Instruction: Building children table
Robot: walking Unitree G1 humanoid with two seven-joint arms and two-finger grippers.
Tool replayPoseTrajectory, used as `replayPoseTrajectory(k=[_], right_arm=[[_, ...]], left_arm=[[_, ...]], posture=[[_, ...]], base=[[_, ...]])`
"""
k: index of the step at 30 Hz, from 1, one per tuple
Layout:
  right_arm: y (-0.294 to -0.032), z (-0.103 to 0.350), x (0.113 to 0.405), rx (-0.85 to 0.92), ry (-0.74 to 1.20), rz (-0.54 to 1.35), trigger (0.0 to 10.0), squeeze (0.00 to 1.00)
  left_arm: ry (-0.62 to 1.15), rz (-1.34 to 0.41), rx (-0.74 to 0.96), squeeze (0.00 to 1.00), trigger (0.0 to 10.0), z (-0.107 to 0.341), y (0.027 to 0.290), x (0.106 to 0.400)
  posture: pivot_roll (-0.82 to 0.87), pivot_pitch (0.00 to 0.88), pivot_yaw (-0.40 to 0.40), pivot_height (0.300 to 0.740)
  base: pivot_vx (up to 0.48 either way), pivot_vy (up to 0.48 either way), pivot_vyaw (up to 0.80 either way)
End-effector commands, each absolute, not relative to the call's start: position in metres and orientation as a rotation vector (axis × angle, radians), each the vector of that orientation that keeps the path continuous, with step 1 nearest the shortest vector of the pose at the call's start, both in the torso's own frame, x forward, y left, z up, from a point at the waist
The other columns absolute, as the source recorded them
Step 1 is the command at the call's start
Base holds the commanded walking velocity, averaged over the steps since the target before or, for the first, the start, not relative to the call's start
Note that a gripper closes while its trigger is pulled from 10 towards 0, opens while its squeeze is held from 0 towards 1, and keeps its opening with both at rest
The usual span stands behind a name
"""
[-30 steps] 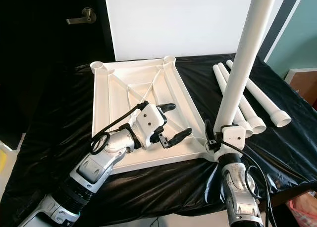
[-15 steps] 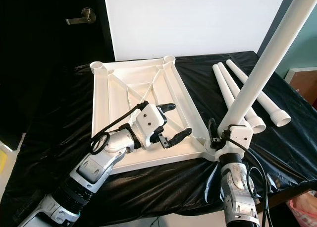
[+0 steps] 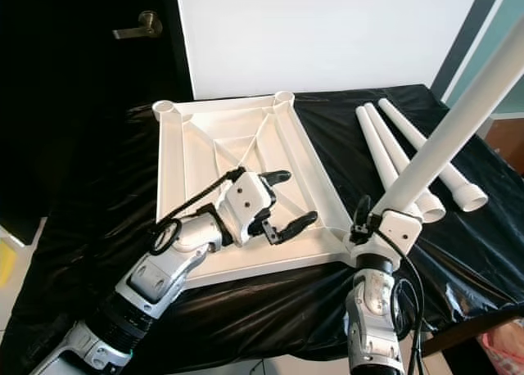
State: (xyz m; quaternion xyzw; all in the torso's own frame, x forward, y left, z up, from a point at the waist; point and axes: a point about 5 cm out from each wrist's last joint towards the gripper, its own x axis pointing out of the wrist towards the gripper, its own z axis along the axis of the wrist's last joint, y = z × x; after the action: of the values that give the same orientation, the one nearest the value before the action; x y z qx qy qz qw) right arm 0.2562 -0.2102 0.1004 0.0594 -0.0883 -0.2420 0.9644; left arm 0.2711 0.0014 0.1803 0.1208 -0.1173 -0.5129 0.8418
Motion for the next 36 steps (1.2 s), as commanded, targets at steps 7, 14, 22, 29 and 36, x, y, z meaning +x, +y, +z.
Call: replayPoseTrajectory(k=[7, 14, 22, 29, 36], right_arm=[[-0.218, 0.062, 0.248, 0.128, 0.049, -0.635, 10.0, 0.0], [-0.208, 0.065, 0.254, 0.049, 0.037, -0.593, 10.0, 0.0], [-0.206, 0.07, 0.262, 0.017, 0.042, -0.628, 10.0, 0.0], [-0.204, 0.076, 0.266, 0.001, 0.016, -0.627, 10.0, 0.0], [-0.198, 0.124, 0.272, -0.056, -0.185, -0.583, 10.0, 0.0]], left_arm=[[-0.251, -1.136, 0.286, 0.0, 10.0, 0.18, 0.0, 0.27], [-0.252, -1.139, 0.285, 0.0, 10.0, 0.18, -0.001, 0.269], [-0.255, -1.143, 0.283, 0.0, 10.0, 0.18, -0.002, 0.268], [-0.256, -1.144, 0.284, 0.0, 10.0, 0.18, -0.003, 0.268], [-0.258, -1.141, 0.282, 0.0, 10.0, 0.18, -0.003, 0.268]], posture=[[-0.02, 0.002, 0.001, 0.74], [-0.02, 0.0, -0.002, 0.74], [-0.02, 0.0, -0.001, 0.74], [-0.02, 0.0, -0.002, 0.74], [-0.02, 0.0, -0.009, 0.74]], base=[[0.0, 0.0, 0.0], [0.0, 0.0, 0.0], [0.0, 0.0, 0.0], [0.0, 0.0, 0.0], [0.0, 0.0, 0.0]])
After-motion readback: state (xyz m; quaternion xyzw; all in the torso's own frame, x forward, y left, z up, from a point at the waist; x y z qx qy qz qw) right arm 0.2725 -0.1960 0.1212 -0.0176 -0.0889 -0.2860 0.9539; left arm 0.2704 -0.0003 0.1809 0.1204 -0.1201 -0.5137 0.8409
